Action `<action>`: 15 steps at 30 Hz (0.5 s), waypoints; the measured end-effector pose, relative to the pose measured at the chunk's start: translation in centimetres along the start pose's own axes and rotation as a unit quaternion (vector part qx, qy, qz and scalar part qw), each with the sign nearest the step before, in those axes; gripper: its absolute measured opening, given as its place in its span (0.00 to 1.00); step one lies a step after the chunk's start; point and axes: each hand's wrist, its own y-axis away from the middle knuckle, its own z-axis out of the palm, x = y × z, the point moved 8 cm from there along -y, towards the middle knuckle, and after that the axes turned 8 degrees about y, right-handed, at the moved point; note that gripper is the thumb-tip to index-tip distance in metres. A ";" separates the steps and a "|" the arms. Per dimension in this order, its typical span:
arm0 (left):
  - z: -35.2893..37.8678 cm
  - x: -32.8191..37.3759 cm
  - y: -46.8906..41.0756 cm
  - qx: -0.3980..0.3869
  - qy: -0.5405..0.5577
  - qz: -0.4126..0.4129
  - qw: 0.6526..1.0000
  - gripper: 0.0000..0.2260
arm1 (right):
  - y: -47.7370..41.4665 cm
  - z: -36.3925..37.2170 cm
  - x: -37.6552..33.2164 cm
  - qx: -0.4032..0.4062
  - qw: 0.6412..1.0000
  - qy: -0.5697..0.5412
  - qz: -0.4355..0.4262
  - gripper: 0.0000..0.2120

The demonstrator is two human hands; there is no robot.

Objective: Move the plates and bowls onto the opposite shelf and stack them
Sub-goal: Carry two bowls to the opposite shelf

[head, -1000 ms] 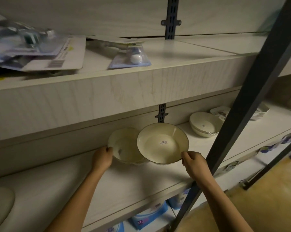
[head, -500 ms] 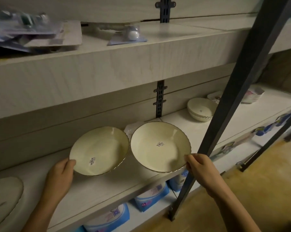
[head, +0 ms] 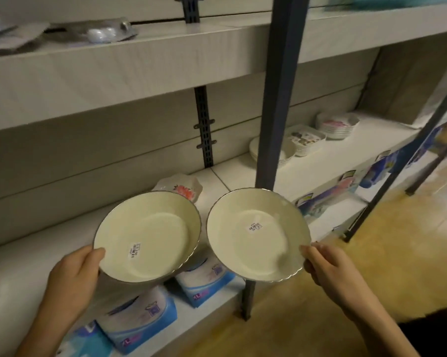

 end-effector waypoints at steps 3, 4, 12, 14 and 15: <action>2.6 2.5 2.6 -0.014 0.004 0.001 1.000 0.19 | 0.6 -3.3 1.8 0.002 1.000 0.009 0.003 0.19; 3.6 3.4 3.4 -0.019 0.005 0.005 1.000 0.19 | 0.8 -4.5 2.4 0.002 1.000 0.012 0.004 0.19; 11.5 10.6 8.9 -0.020 0.010 0.033 0.999 0.18 | 1.8 -14.3 8.0 0.013 1.000 0.012 0.022 0.18; 13.8 12.0 9.6 -0.029 0.009 0.030 0.999 0.18 | 1.6 -16.7 9.5 0.025 0.999 0.010 0.029 0.19; 15.0 12.8 9.9 -0.030 0.008 0.027 0.999 0.19 | 1.4 -17.8 10.3 0.030 0.999 0.005 0.036 0.19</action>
